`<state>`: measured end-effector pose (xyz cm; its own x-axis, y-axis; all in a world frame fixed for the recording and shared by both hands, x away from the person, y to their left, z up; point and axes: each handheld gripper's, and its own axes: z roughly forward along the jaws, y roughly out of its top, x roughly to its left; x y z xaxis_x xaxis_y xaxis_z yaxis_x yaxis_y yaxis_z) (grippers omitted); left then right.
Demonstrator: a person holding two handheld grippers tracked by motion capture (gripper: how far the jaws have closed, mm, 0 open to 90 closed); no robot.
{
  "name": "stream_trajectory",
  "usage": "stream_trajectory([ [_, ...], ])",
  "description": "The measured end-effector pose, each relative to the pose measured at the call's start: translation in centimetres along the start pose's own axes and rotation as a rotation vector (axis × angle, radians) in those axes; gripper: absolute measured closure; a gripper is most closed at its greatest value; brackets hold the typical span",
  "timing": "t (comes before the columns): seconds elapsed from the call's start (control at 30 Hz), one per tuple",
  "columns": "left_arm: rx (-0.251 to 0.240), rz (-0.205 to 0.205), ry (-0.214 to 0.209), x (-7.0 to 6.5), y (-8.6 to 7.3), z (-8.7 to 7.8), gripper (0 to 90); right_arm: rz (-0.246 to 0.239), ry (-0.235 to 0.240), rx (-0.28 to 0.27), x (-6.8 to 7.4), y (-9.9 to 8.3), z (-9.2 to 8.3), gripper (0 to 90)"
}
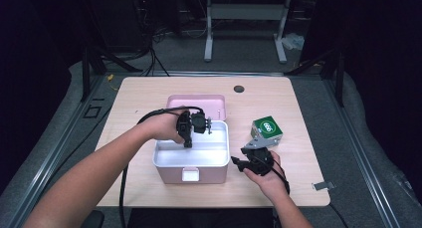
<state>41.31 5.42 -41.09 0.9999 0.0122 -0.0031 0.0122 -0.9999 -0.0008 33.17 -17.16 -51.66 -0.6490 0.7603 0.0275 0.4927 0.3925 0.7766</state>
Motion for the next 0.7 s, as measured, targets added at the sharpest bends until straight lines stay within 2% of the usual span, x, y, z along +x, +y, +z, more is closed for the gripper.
stream_trajectory([
  [0.13,-0.006,-0.009,0.017,-0.1,-0.1,-0.5,89.1,0.004,0.001,0.001,0.0,0.0,0.0,48.1],
  [0.43,-0.026,-0.013,-0.005,-0.6,-0.9,-2.0,89.1,0.002,0.000,0.003,0.0,0.0,0.1,48.1],
  [0.53,-0.052,-0.040,0.002,-0.6,-2.2,-2.6,89.1,0.002,-0.004,0.004,0.0,0.0,0.0,48.1],
  [0.6,-0.074,-0.073,-0.001,-0.4,-3.6,-3.1,89.1,0.003,0.003,-0.002,-0.1,0.0,0.0,48.1],
  [0.7,-0.087,-0.165,0.002,0.3,-6.6,-3.8,89.1,0.006,-0.004,-0.002,-0.1,-0.1,-0.1,48.0],
])
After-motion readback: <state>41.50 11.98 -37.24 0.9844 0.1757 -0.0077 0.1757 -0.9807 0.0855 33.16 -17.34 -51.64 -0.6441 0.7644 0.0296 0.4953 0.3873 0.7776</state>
